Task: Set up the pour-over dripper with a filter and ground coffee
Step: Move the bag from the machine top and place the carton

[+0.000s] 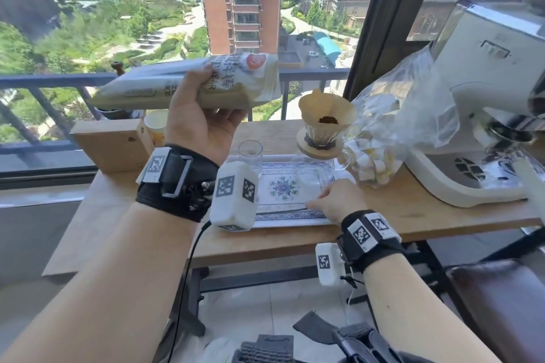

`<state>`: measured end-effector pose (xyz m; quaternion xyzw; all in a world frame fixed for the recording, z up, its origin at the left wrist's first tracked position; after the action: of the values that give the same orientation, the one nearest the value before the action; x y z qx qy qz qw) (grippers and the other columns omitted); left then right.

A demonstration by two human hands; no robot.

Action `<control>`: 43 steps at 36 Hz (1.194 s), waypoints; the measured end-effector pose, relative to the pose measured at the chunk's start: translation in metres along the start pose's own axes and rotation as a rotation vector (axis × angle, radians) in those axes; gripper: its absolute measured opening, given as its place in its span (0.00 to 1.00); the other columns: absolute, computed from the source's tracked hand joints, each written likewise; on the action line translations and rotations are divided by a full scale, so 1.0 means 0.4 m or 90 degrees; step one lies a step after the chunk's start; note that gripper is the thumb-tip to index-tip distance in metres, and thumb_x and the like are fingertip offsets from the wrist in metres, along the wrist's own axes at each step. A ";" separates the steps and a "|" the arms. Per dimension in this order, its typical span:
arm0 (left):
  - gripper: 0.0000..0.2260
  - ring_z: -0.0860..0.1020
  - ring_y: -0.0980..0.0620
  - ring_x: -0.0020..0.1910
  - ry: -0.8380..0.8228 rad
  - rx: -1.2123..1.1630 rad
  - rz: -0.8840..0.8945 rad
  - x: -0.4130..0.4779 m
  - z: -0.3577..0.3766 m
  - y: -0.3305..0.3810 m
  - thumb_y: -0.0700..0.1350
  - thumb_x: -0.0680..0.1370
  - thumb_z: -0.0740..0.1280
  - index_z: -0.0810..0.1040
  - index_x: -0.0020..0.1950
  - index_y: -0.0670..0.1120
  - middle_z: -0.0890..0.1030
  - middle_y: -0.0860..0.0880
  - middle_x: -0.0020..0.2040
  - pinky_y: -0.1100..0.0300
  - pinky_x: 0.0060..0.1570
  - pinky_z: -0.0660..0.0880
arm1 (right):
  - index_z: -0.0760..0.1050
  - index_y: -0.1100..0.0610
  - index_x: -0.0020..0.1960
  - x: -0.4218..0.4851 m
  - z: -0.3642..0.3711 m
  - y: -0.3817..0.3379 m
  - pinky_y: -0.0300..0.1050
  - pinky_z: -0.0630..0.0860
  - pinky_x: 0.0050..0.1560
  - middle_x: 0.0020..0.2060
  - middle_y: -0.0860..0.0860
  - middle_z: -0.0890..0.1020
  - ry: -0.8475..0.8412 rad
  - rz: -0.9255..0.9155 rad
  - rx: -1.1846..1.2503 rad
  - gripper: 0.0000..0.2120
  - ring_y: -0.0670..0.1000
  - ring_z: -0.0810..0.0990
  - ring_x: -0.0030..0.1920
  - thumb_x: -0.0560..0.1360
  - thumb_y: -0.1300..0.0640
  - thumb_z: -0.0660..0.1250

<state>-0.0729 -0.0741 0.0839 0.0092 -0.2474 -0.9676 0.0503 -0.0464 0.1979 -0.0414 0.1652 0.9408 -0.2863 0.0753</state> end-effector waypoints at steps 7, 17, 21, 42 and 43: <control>0.07 0.85 0.41 0.45 0.020 0.002 -0.025 0.036 -0.035 -0.028 0.41 0.77 0.73 0.80 0.52 0.40 0.85 0.40 0.45 0.37 0.60 0.79 | 0.81 0.54 0.32 0.028 0.027 -0.013 0.38 0.68 0.29 0.30 0.44 0.82 -0.040 -0.018 -0.102 0.15 0.43 0.79 0.34 0.66 0.45 0.81; 0.06 0.85 0.41 0.44 0.031 0.007 -0.033 0.060 -0.070 -0.045 0.40 0.77 0.73 0.80 0.50 0.40 0.85 0.41 0.44 0.42 0.54 0.82 | 0.65 0.55 0.29 0.046 -0.004 -0.063 0.46 0.67 0.33 0.24 0.51 0.68 -0.040 -0.077 -0.098 0.27 0.54 0.69 0.29 0.76 0.40 0.71; 0.06 0.86 0.42 0.43 0.032 0.005 -0.033 0.059 -0.070 -0.051 0.40 0.76 0.73 0.80 0.51 0.40 0.85 0.41 0.44 0.44 0.49 0.83 | 0.79 0.63 0.43 0.000 -0.075 -0.161 0.44 0.79 0.35 0.36 0.55 0.85 -0.103 -0.110 0.151 0.27 0.48 0.81 0.31 0.80 0.37 0.64; 0.27 0.82 0.41 0.51 0.127 0.110 -0.119 -0.012 -0.080 -0.106 0.55 0.73 0.75 0.77 0.68 0.42 0.80 0.42 0.53 0.47 0.51 0.81 | 0.77 0.70 0.55 -0.020 -0.327 -0.329 0.49 0.85 0.42 0.57 0.63 0.84 -0.074 -0.162 0.522 0.18 0.58 0.88 0.48 0.76 0.55 0.73; 0.25 0.82 0.41 0.50 0.141 0.112 -0.116 -0.010 -0.084 -0.093 0.54 0.73 0.74 0.78 0.65 0.42 0.80 0.42 0.53 0.49 0.49 0.81 | 0.76 0.71 0.57 -0.018 -0.349 -0.322 0.49 0.85 0.42 0.57 0.63 0.84 -0.068 -0.160 0.519 0.19 0.58 0.88 0.49 0.77 0.55 0.72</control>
<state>-0.0709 -0.0572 0.0364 0.1422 -0.3221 -0.9359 -0.0118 -0.0917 0.1739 0.1417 0.0502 0.7582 -0.6498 0.0173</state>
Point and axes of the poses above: each hand's wrist, its own x-axis towards the middle knuckle, its own z-axis out of the palm, y = z × x, the point moved 5 cm from there along x, towards the middle knuckle
